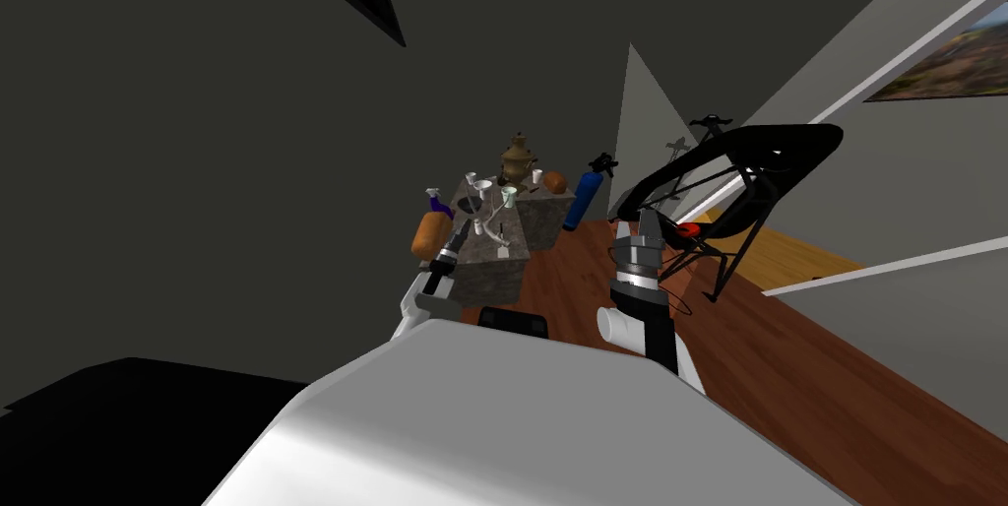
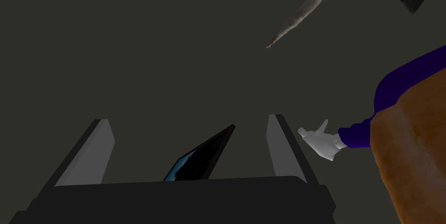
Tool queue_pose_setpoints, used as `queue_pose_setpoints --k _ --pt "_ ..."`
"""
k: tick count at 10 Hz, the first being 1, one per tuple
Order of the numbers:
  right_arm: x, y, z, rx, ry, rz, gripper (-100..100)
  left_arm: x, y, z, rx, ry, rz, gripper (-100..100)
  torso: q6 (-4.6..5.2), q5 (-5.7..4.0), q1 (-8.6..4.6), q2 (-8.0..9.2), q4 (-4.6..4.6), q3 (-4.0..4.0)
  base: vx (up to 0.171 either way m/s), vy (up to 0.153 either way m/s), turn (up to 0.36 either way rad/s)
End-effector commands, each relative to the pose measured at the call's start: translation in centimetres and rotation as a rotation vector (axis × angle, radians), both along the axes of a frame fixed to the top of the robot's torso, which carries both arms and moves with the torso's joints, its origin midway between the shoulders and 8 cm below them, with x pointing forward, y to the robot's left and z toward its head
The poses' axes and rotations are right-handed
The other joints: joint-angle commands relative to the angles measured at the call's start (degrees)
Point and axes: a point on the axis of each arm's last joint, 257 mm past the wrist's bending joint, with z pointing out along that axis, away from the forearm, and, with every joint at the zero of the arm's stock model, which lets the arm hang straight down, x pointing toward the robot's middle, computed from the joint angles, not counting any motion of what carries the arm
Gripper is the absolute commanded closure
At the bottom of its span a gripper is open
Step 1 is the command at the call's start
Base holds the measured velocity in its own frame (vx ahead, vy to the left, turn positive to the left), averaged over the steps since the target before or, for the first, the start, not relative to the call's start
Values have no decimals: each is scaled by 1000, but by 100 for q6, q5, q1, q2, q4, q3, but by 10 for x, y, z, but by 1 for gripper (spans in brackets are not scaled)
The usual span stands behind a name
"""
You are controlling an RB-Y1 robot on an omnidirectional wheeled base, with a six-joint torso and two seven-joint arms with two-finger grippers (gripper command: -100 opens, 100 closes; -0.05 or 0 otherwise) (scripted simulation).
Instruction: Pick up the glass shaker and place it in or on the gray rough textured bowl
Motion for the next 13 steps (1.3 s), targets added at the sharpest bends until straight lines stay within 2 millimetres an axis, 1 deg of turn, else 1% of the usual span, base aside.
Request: queue_pose_setpoints --k 1,3,6,8,9,13 --pt "0 0 0 0 0 0 0 6 6 -15 45 33 14 -100 0 0 0 0 0 0 2 -9 -48" --pt "0 0 0 0 0 0 0 16 15 -38 123 83 35 -100 2 0 -1 0 0 0 5 -13 -110" --pt "0 0 0 0 0 0 0 27 31 -67 238 149 63 -100 1 -1 -3 1 0 0 4 -17 -89" --pt "0 0 0 0 0 0 0 33 44 -88 310 198 82 -100 1 -1 -4 0 0 0 3 -17 -87" --pt "0 0 0 0 0 0 0 38 56 -103 379 235 98 -100 0 -1 -3 0 0 0 9 -22 -159" --pt "0 0 0 0 0 0 0 46 80 -127 494 298 124 -100 -1 -1 -3 -2 0 -1 14 -19 -77"
